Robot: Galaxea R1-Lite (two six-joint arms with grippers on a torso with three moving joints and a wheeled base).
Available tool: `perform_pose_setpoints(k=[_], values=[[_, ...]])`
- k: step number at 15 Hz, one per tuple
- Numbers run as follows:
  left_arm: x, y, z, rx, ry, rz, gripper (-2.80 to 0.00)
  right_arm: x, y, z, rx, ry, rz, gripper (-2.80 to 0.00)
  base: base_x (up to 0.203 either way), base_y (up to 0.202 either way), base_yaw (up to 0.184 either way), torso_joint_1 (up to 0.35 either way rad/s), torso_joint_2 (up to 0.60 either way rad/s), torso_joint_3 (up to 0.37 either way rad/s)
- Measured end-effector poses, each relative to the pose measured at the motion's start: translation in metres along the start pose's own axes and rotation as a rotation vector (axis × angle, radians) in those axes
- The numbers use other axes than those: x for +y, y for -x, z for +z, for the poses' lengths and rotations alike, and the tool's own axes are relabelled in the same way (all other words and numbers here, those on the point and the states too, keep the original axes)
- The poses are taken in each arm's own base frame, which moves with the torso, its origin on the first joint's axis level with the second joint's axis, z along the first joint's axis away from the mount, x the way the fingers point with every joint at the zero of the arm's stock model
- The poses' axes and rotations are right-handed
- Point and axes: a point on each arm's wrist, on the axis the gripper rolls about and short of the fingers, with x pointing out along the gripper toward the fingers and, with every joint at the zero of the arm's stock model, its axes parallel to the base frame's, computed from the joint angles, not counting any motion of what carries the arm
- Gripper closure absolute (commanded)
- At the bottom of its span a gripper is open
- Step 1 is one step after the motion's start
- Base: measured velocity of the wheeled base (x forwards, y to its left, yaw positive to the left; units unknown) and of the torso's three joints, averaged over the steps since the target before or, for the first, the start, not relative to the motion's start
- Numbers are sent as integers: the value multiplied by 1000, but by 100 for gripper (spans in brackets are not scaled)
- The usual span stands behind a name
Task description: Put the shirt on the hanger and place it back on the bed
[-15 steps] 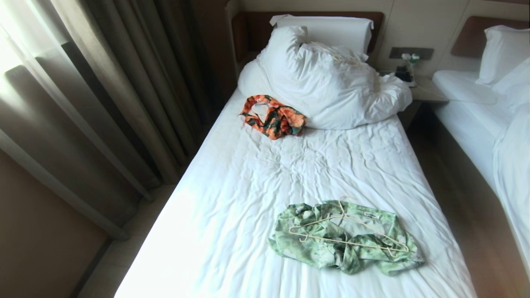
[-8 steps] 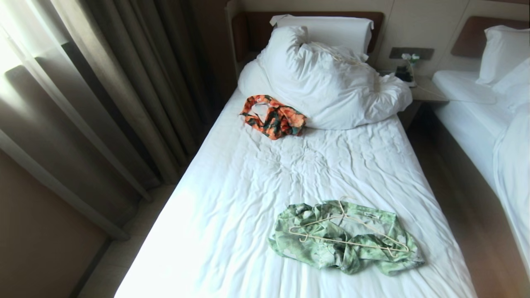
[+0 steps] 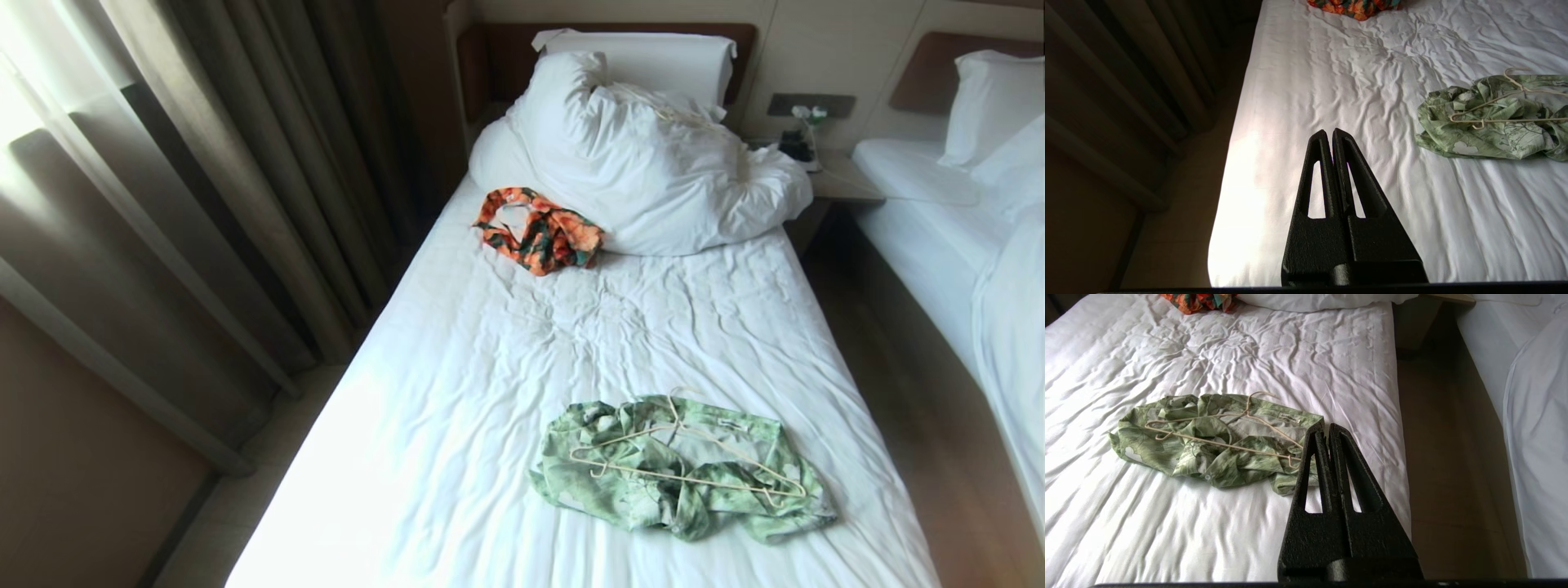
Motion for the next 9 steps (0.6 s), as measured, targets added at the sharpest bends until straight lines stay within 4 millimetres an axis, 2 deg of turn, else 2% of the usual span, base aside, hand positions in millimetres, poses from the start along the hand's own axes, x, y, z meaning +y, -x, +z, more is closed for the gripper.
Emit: perform_pose_setpoints(k=[9], values=[[1,0,-1,7,93,25,0,1,0,-7,65,-62,7,0,0,0,0,0,0,0]])
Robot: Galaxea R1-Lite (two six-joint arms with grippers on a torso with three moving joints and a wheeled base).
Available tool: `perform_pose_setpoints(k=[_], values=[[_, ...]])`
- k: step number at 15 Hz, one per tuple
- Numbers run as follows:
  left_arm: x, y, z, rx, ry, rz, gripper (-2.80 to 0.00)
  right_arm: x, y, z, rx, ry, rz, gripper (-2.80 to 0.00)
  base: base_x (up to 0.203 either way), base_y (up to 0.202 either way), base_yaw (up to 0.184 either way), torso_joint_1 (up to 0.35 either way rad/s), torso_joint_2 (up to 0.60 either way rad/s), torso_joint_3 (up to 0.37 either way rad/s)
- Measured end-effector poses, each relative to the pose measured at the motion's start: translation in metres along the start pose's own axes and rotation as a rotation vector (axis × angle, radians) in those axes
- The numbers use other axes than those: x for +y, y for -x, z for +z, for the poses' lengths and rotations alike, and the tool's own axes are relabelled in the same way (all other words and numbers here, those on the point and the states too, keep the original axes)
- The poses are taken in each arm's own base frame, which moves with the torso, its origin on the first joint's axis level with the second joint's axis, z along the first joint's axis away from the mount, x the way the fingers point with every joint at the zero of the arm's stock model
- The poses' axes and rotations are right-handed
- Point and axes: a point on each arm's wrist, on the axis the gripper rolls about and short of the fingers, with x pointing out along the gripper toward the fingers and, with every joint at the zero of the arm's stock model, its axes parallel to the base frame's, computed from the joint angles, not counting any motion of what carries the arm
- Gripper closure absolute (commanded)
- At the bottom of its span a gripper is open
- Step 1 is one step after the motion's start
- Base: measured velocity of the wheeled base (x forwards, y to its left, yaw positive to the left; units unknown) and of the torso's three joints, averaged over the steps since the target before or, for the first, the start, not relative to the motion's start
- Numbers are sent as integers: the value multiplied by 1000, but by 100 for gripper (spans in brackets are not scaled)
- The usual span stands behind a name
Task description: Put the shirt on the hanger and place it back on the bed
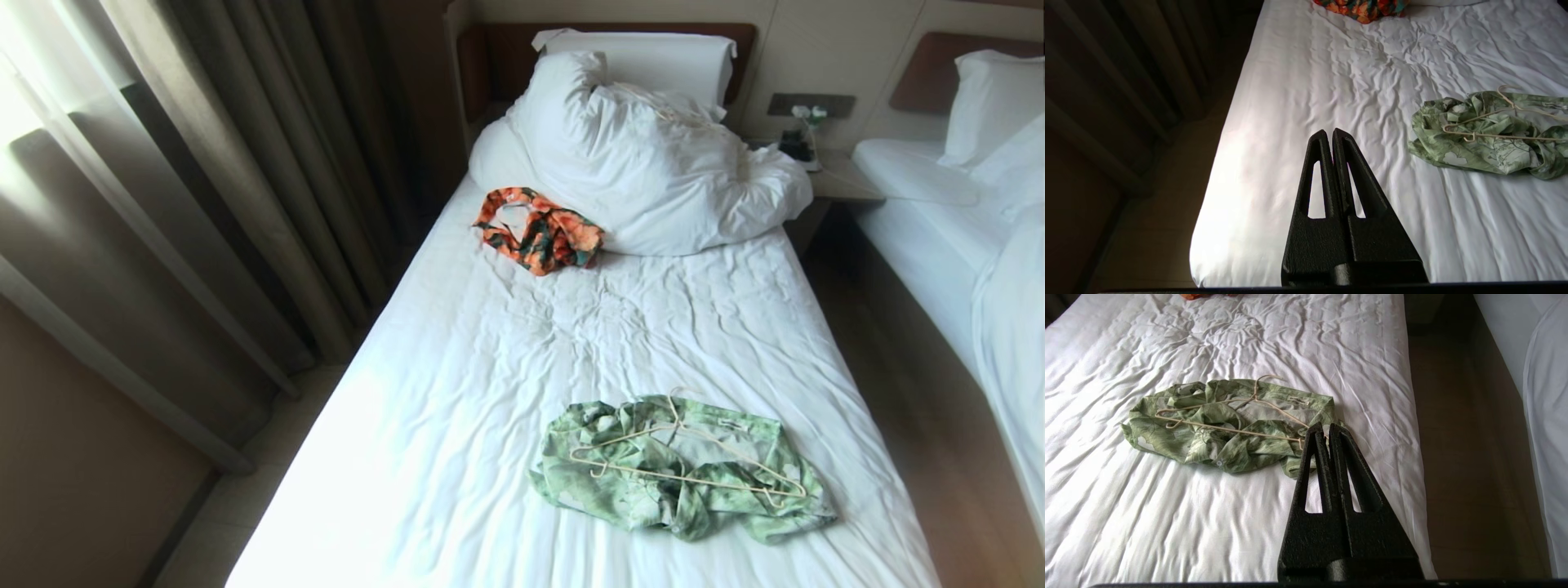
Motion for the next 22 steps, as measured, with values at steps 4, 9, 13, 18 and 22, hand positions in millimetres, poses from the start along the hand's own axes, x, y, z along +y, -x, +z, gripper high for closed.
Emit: perform_pose_setpoints(k=[4,9,13,18,22], values=[[0,0,0,0,7,4,0,0,0,0,0,-1,0,0,0,0,0,0,0,0],[0,0,0,-1,29,15,0,0,0,0,1,-1,-1,0,0,0,0,0,0,0],[0,0,0,-1,29,14,0,0,0,0,1,0,-1,0,0,0,0,0,0,0],[0,0,0,-1,29,14,0,0,0,0,1,-1,-1,0,0,0,0,0,0,0],[0,0,0,-1,29,15,0,0,0,0,1,0,-1,0,0,0,0,0,0,0]])
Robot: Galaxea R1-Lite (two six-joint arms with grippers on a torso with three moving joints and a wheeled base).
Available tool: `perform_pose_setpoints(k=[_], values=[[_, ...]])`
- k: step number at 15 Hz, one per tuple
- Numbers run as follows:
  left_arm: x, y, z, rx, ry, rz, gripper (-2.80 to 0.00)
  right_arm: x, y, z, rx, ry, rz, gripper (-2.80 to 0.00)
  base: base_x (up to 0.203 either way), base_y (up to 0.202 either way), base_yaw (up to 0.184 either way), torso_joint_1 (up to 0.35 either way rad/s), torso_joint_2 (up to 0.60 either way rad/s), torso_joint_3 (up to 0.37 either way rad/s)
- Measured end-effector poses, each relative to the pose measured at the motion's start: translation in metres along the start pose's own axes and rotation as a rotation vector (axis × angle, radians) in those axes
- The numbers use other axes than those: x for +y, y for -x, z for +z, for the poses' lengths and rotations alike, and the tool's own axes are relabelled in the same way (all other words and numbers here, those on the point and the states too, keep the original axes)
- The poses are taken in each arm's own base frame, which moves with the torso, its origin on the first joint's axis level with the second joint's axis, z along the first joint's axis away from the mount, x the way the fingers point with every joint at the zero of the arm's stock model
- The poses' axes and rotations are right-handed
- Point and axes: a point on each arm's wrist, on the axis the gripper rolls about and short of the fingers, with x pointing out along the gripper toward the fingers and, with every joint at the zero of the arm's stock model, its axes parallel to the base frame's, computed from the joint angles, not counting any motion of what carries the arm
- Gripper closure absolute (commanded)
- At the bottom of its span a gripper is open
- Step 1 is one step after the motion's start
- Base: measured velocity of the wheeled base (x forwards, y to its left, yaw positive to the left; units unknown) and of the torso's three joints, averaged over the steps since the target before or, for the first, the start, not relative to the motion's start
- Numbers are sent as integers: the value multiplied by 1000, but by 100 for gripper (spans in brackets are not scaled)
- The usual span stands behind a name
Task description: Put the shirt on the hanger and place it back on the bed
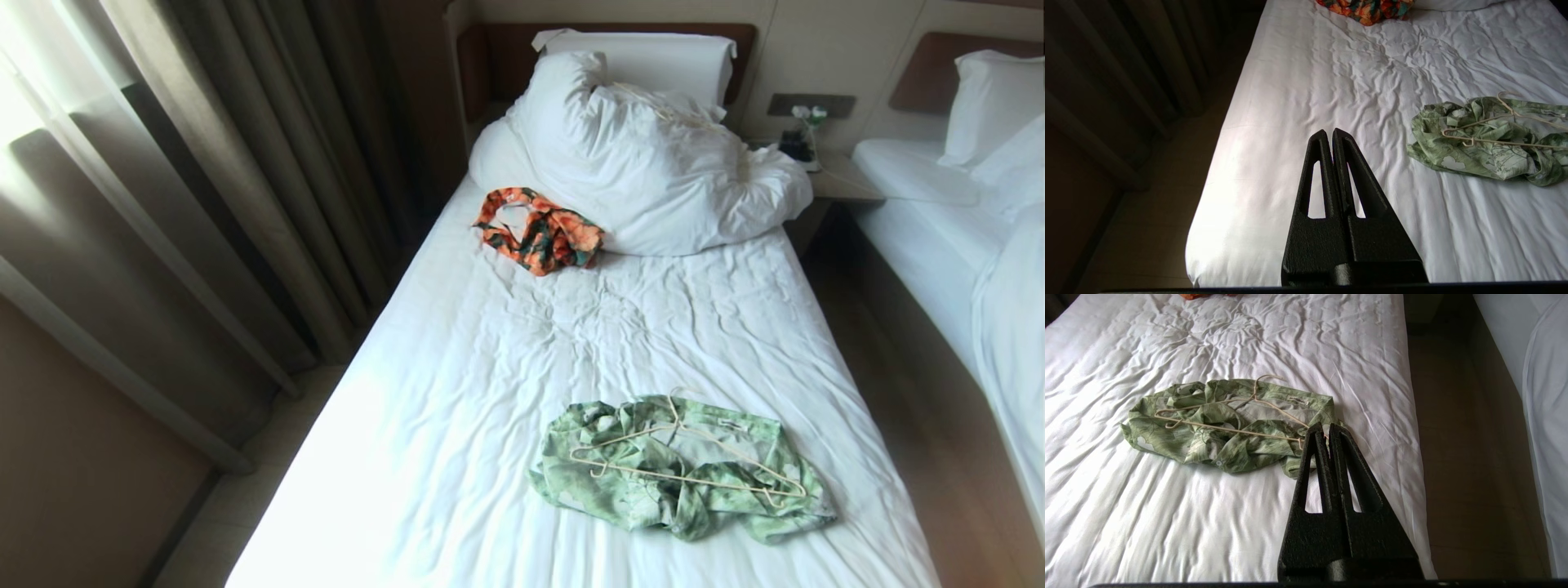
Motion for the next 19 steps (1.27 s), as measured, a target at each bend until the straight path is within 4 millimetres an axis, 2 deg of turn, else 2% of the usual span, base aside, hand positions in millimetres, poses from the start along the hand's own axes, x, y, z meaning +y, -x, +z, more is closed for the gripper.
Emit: perform_pose_setpoints(k=[19], values=[[0,0,0,0,0,-1,0,0,0,0,-1,-3,0,0,0,0,0,0,0,0]])
